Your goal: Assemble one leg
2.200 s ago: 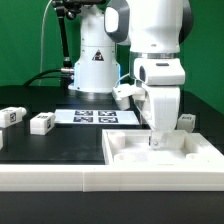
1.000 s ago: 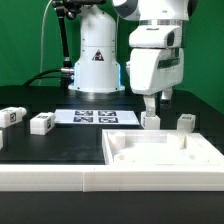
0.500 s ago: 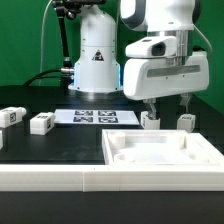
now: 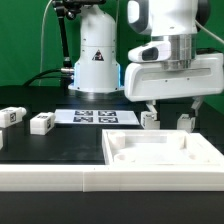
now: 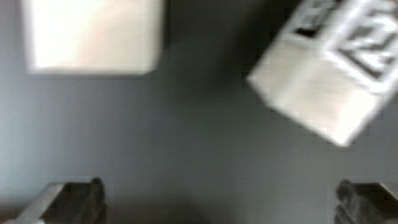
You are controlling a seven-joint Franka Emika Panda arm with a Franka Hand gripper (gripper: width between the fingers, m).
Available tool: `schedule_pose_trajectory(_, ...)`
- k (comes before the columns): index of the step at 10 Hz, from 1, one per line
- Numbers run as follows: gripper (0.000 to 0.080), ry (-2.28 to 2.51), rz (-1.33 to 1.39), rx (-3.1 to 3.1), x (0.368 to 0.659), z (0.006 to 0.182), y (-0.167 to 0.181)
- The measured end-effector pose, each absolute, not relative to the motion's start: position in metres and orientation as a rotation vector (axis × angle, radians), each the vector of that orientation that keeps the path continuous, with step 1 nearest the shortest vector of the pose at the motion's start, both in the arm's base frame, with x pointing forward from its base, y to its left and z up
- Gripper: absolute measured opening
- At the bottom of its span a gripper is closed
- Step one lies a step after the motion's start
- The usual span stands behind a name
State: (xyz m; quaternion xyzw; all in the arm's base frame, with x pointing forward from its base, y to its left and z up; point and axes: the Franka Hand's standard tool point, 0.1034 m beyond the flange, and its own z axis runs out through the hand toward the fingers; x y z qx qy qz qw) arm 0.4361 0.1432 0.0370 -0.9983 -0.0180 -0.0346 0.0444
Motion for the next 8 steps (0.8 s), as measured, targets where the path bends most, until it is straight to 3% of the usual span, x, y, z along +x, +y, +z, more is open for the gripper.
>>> schedule_pose_trajectory(5, 0.0649, 0.491, -0.077, -2.975, 0.4343, 0.0385, 0.158)
schedule_pose_trajectory(8, 0.0649, 0.484, -0.048, -2.981, 0.4321, 0.0375, 0.159)
